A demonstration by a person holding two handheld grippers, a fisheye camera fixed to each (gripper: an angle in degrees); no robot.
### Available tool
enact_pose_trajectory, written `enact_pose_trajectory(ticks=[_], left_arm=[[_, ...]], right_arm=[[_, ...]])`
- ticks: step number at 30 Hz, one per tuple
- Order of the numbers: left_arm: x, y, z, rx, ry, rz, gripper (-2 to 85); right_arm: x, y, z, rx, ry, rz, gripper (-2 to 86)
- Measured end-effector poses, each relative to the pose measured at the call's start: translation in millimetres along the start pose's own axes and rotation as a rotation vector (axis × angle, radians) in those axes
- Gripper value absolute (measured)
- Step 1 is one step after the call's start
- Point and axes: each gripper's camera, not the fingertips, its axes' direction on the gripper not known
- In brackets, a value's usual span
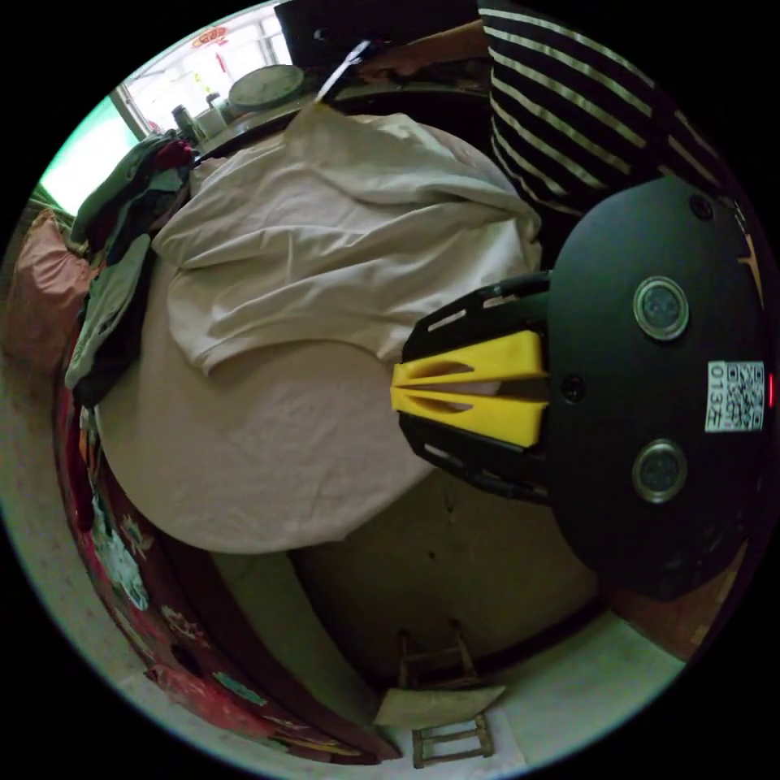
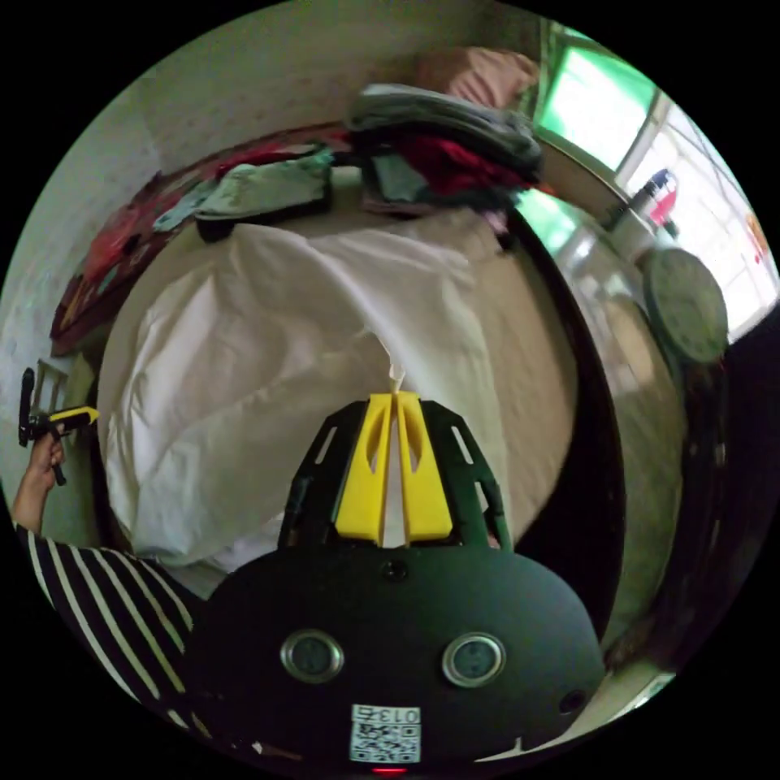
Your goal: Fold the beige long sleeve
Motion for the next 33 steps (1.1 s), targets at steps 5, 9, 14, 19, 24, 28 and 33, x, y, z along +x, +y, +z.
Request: enact_pose_trajectory(ticks=[5, 9, 14, 19, 24, 28, 33], left_arm=[[0.2, -46.7, -12.8, 0.111, 0.032, 0.106, 6.6], [24.5, -129.0, -10.9, 0.141, 0.003, 0.255, 11.2], [51.8, -204.4, 10.3, 0.054, -0.002, 0.348, 13.5], [88.0, -236.4, 21.9, -0.015, -0.117, 0.450, 10.2], [95.9, -240.1, -1.1, -0.003, -0.156, 0.465, 1.3], [77.8, -229.8, -41.1, 0.100, -0.158, 0.396, 0.6], [0.1, -200.7, -62.2, 0.136, -0.089, 0.160, 0.3]], right_arm=[[53.1, 74.0, 25.1, -0.353, 0.161, 0.235, 2.4], [65.7, 77.7, 15.1, -0.350, 0.137, 0.379, 6.5], [48.4, -12.1, -20.0, -0.141, 0.087, 0.292, 8.2], [8.1, -139.5, -21.7, -0.002, 0.050, 0.044, 8.1], [-37.2, -272.2, 4.7, 0.031, 0.019, -0.234, 8.1], [-69.9, -364.9, 42.3, -0.042, -0.032, -0.452, 8.9], [-96.6, -429.4, 74.9, -0.137, -0.028, -0.660, 9.5]])
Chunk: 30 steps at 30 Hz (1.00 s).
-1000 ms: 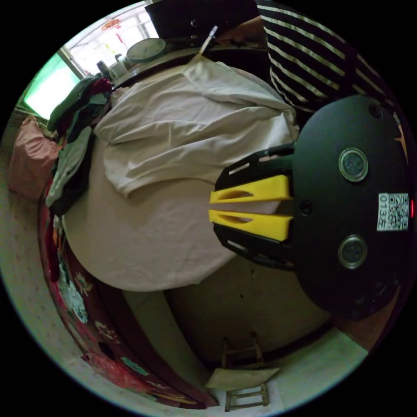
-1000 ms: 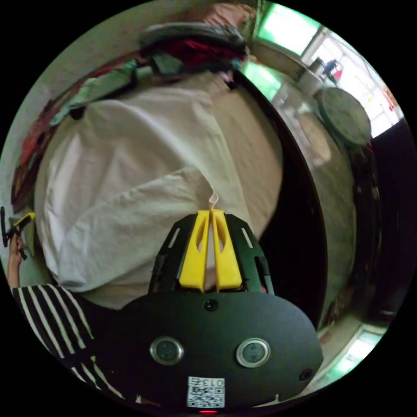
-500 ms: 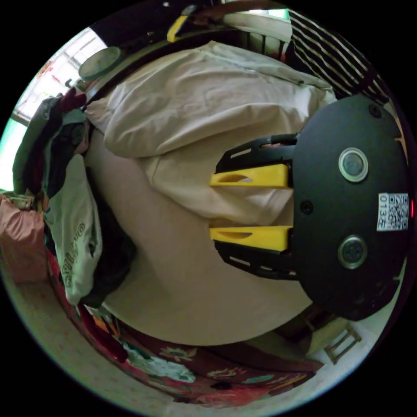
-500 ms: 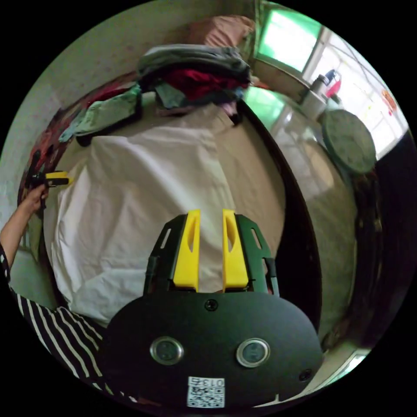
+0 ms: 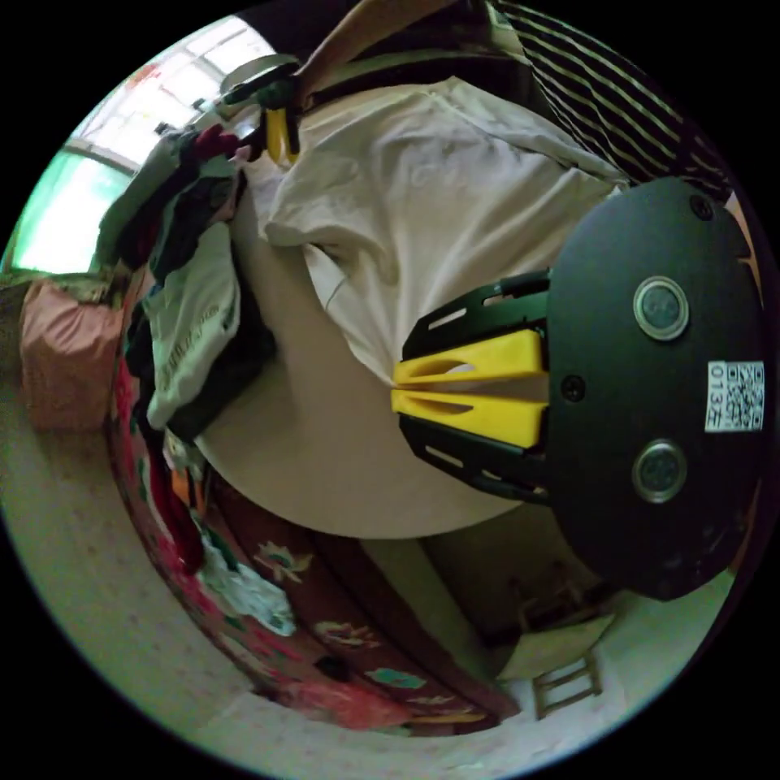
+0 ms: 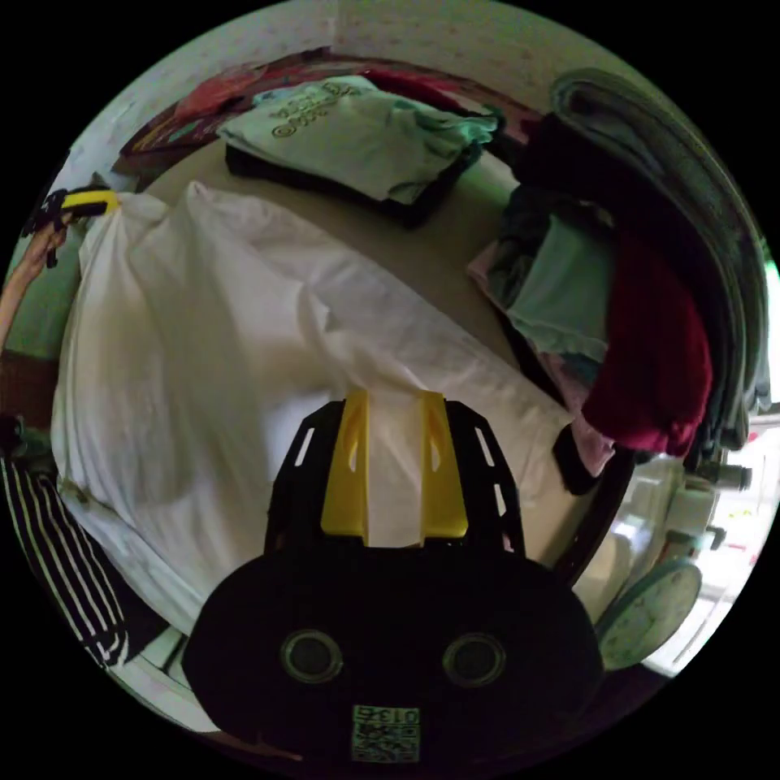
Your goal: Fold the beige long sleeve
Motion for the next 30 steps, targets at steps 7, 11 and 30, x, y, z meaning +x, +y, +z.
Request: enact_pose_trajectory(ticks=[7, 11, 30], left_arm=[[-18.2, 15.5, 22.9, -0.033, 0.028, -0.112, 0.1], [-2.5, -0.1, 0.1, 0.031, -0.050, -0.047, 0.2], [-20.5, -0.3, 24.5, -0.044, 0.071, -0.076, 0.8]], right_arm=[[20.9, -60.2, 1.9, -0.048, -0.003, -0.110, 5.4], [22.2, -85.3, -15.8, -0.097, 0.142, -0.131, 1.7], [26.6, -251.5, -25.3, 0.006, -0.007, -0.342, 7.9]])
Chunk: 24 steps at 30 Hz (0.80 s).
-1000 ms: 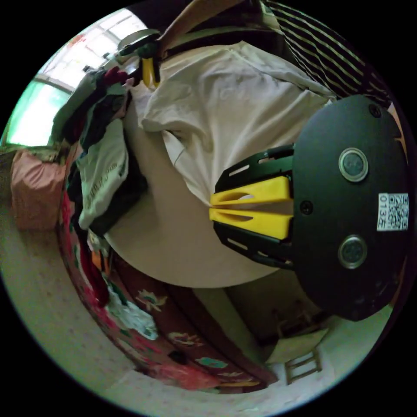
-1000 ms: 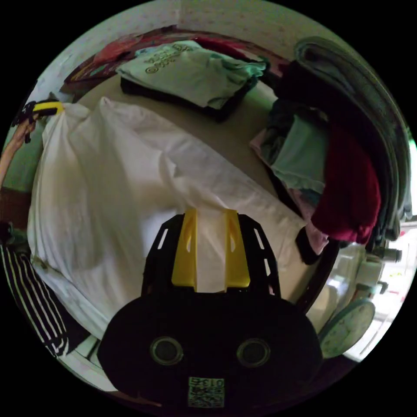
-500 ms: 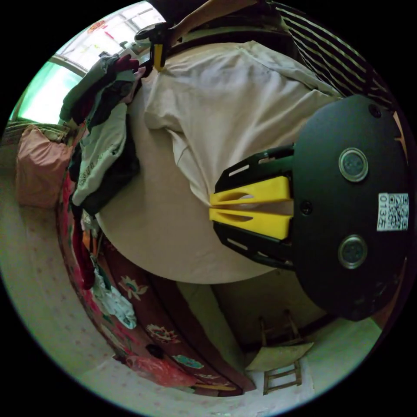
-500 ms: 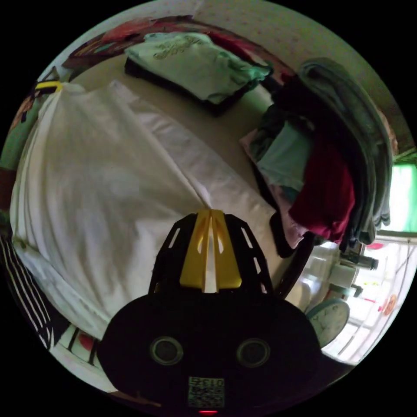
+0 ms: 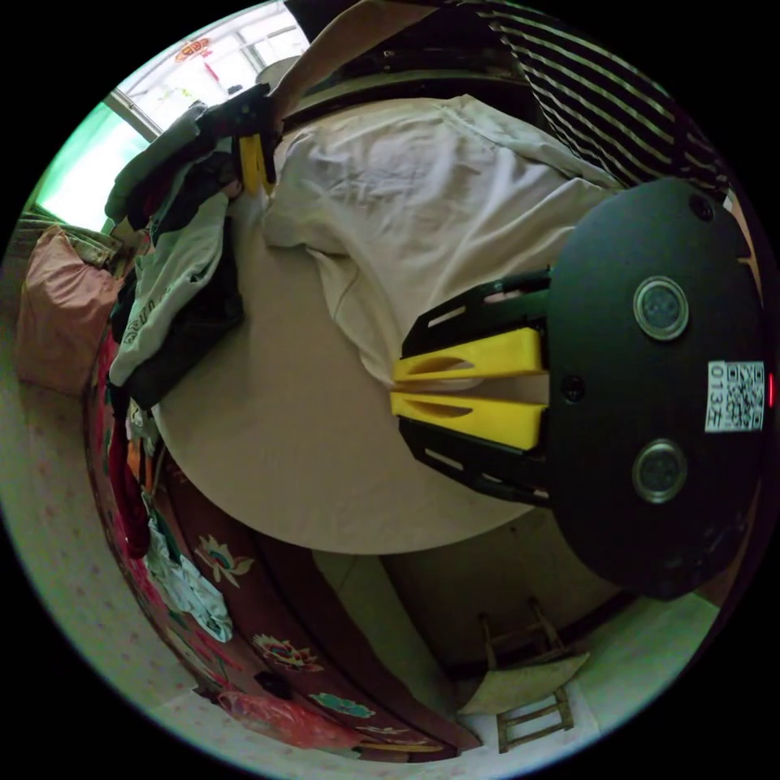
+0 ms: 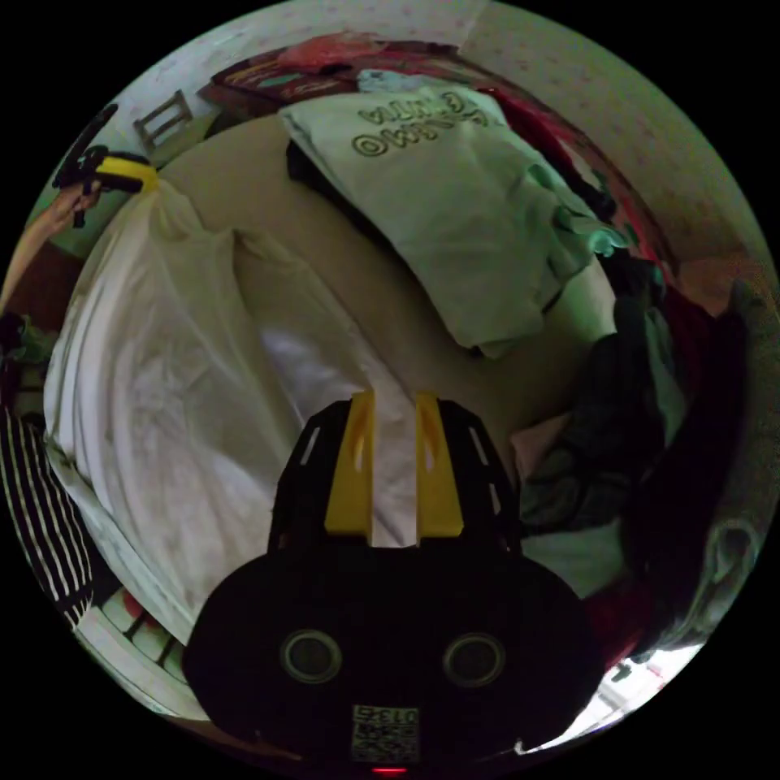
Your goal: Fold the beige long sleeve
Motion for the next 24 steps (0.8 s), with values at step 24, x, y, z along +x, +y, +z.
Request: enact_pose_trajectory(ticks=[24], left_arm=[[68.2, 42.0, -26.9, 0.311, -0.138, 0.143, 0.1]], right_arm=[[-60.6, 22.3, -124.2, 0.549, 0.883, 0.055, 0.8]])
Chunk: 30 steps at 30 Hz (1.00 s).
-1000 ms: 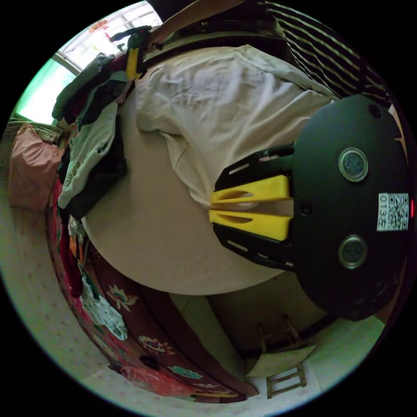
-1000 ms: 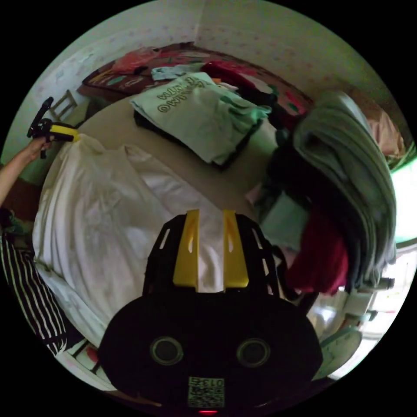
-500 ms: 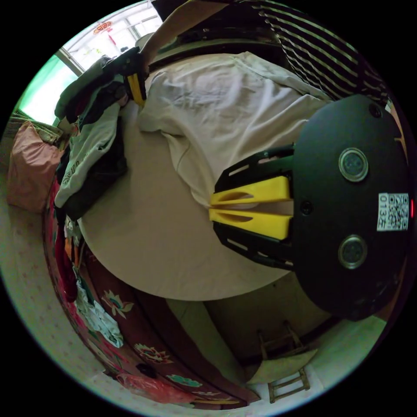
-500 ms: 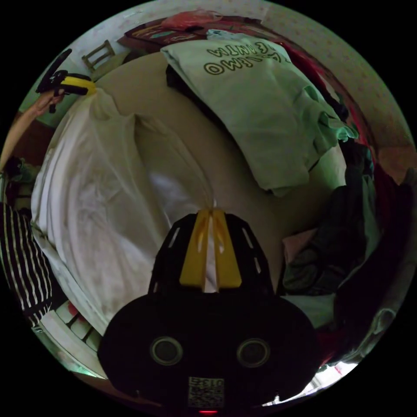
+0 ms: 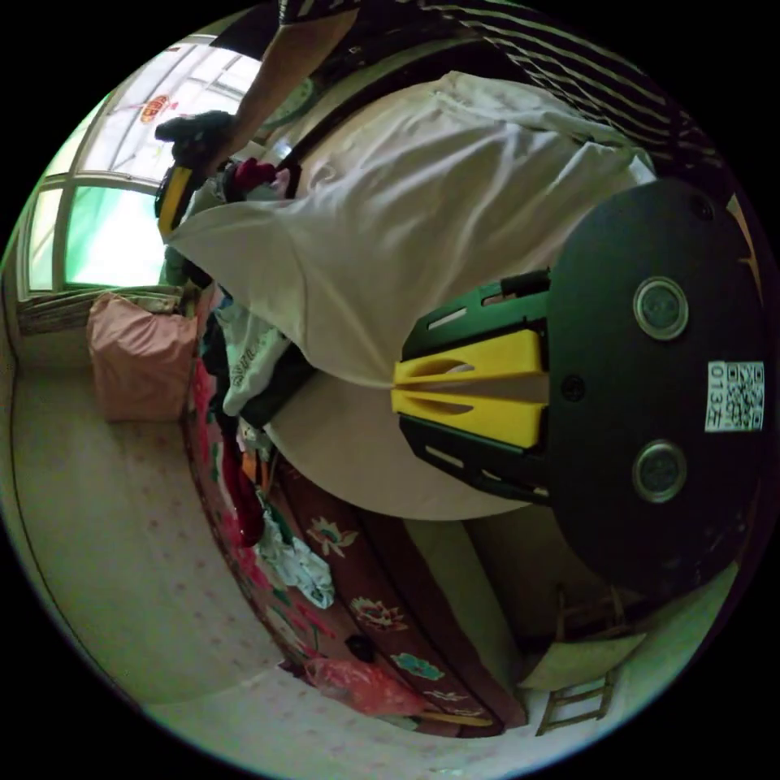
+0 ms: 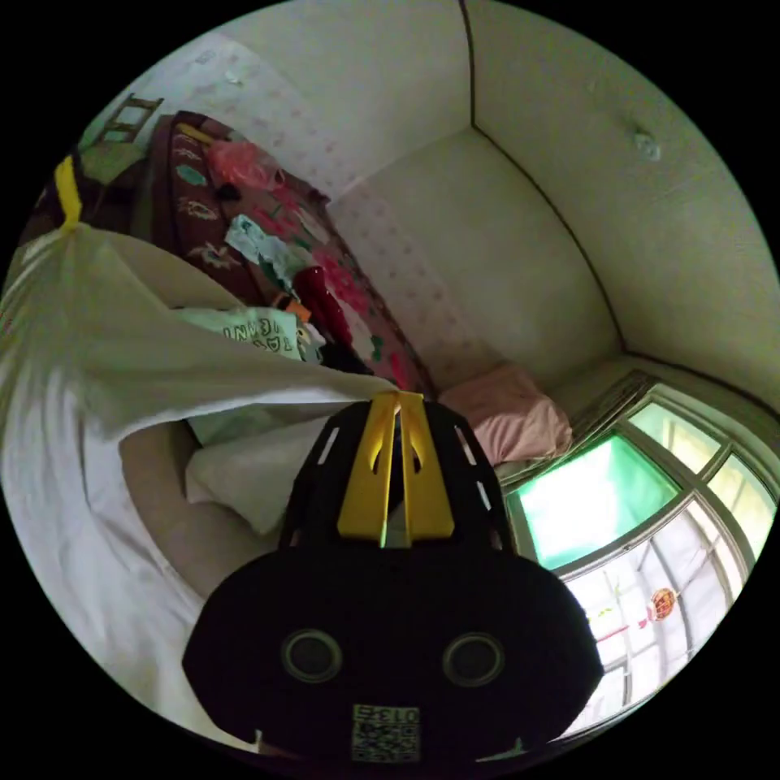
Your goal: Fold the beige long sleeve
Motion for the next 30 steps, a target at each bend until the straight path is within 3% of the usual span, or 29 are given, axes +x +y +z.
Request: enact_pose_trajectory(ticks=[5, 8, 12, 14, 21, 25, 30], left_arm=[[3.3, -2.8, 68.6, -0.285, -0.083, -0.047, 0.3], [-2.5, 3.7, 66.3, -0.281, -0.097, -0.091, 0.5], [-16.5, 30.6, 44.2, -0.210, -0.163, -0.193, 0.7], [-10.9, 33.3, 41.0, -0.184, -0.110, -0.192, 0.9], [118.9, -4.6, 71.4, -0.140, -0.003, 0.265, 2.1], [175.3, -29.4, 90.0, -0.078, 0.126, 0.397, 5.6], [227.4, -60.2, 137.6, -0.181, 0.188, 0.521, 7.5]], right_arm=[[-53.5, 15.7, 83.9, -0.430, -0.234, -0.070, 2.1], [-33.1, 34.7, 64.5, -0.416, -0.338, 0.042, 3.7], [-3.2, 89.6, 4.2, -0.342, -0.326, 0.128, 2.2], [-5.7, 148.5, -22.3, -0.420, -0.358, 0.123, 2.1], [-33.5, 321.9, -25.0, -0.761, -0.338, 0.426, 5.0], [-34.8, 379.0, -5.9, -0.797, -0.530, 0.670, 7.7], [-69.6, 408.0, 15.0, -0.829, -0.747, 0.661, 7.2]])
